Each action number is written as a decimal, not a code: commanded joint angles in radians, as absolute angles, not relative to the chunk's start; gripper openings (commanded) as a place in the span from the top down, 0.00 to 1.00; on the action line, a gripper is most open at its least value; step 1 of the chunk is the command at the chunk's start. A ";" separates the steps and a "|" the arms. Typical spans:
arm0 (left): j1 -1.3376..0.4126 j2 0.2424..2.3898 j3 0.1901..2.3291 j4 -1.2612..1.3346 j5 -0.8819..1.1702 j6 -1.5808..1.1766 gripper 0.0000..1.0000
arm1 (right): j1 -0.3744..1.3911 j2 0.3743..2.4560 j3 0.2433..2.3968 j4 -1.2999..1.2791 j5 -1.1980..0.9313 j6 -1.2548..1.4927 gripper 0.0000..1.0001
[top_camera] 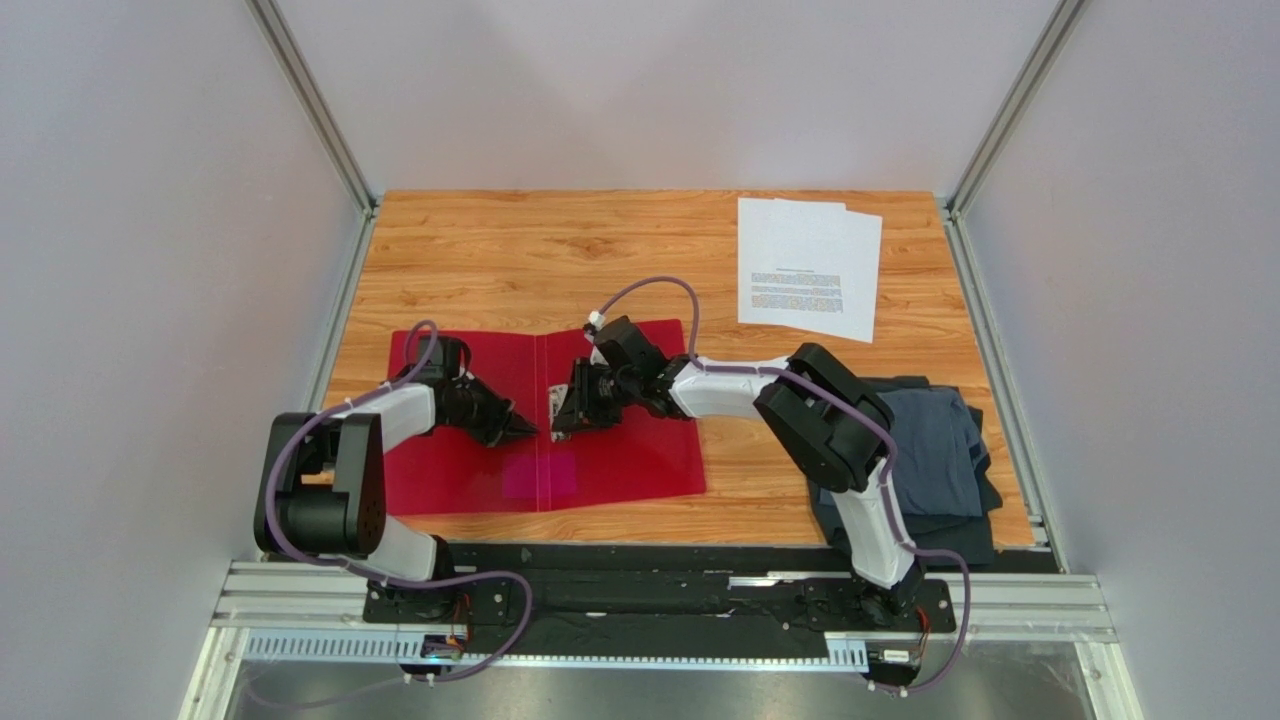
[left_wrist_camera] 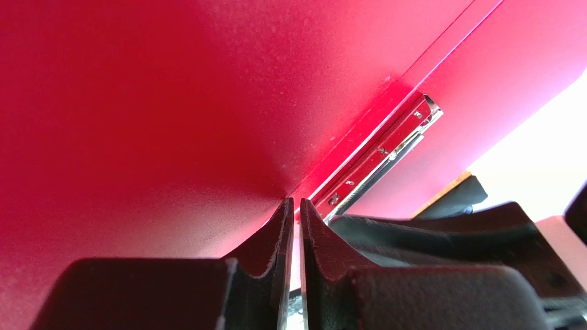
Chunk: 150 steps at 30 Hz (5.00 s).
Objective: Put the files into the folder
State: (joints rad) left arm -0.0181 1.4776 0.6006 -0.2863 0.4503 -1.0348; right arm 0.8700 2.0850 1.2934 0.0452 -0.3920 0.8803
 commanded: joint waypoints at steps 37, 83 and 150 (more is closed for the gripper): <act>-0.061 1.407 0.561 -0.222 0.429 -1.026 0.78 | 0.873 2.175 1.330 0.112 -0.442 0.833 0.75; -0.098 1.592 0.880 -0.517 0.233 -0.858 0.81 | 0.977 2.398 1.540 -0.720 0.259 0.723 1.00; -0.316 1.979 1.295 -0.649 0.003 -0.848 1.00 | 0.933 2.264 1.476 -0.610 0.270 0.663 1.00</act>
State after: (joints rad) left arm -0.3126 1.9255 1.2892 -0.6319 0.0425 -0.8661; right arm 0.9230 2.1353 1.5333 -0.3901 0.0711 0.6579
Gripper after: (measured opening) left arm 0.008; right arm 0.007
